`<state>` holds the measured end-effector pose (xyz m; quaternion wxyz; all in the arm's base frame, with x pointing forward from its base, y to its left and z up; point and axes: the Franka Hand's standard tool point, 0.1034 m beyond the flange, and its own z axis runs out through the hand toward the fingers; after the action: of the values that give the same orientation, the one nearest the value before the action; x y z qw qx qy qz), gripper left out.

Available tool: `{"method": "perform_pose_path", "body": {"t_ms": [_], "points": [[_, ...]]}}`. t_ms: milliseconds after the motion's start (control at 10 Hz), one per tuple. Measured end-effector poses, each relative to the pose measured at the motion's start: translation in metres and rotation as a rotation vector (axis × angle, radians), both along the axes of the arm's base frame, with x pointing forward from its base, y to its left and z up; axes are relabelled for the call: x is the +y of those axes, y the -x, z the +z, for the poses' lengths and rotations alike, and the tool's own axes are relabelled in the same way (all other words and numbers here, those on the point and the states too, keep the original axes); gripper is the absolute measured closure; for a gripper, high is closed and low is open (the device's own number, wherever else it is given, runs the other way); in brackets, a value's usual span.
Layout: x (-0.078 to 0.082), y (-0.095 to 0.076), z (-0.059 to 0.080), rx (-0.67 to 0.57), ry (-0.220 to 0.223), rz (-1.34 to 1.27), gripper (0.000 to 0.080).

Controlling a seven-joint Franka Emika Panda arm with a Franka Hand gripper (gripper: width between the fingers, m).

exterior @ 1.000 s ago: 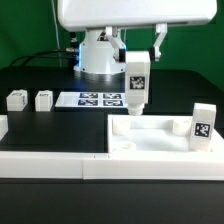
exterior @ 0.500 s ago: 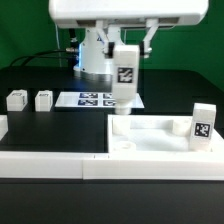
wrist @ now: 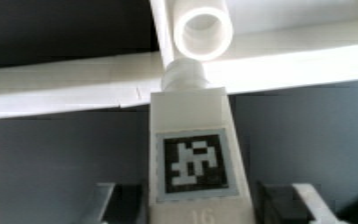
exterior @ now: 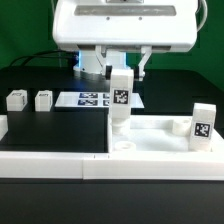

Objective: Assemble square table

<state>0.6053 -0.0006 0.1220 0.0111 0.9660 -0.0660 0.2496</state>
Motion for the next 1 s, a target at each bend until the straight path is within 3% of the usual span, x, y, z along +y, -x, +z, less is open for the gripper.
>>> {"method": "perform_pose_path", "body": {"t_ms": [300, 700, 1000], "points": [[0.006, 0.002, -0.02, 0.019, 0.008, 0.012, 0.0512], [0.014, 0.004, -0.027, 0.02, 0.014, 0.024, 0.0512], [0.01, 0.004, -0.033, 0.006, 0.027, 0.021, 0.0512]]}}
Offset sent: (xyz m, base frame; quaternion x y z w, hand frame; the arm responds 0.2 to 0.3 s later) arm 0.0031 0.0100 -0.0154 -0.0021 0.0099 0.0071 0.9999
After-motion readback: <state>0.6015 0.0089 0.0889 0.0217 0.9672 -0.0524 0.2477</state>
